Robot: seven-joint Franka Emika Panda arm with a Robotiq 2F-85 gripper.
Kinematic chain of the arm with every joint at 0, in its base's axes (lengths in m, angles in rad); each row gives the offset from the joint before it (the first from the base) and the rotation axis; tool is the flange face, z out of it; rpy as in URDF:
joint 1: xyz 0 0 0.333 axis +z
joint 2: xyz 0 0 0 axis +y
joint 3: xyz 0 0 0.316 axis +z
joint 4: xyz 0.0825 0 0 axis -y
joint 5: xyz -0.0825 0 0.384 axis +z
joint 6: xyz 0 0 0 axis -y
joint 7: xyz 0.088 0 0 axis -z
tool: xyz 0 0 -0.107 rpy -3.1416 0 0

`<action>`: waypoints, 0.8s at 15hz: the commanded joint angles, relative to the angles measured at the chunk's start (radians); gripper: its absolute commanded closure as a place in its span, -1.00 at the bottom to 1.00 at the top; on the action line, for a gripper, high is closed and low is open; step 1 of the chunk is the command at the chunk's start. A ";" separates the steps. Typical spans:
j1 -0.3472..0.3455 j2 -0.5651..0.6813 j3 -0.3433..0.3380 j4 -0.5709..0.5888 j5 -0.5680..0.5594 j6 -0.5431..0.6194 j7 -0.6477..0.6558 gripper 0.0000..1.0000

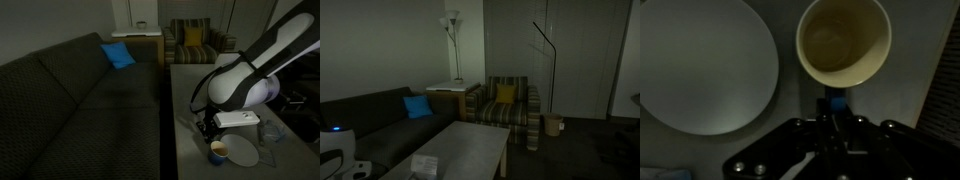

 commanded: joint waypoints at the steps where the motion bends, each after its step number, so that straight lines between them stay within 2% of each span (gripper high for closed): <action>1: 0.029 -0.083 -0.026 -0.082 -0.012 0.008 0.029 0.94; 5: 0.044 -0.141 -0.047 -0.142 -0.009 0.033 0.055 0.94; 12: 0.044 -0.196 -0.141 -0.244 -0.001 0.131 0.124 0.94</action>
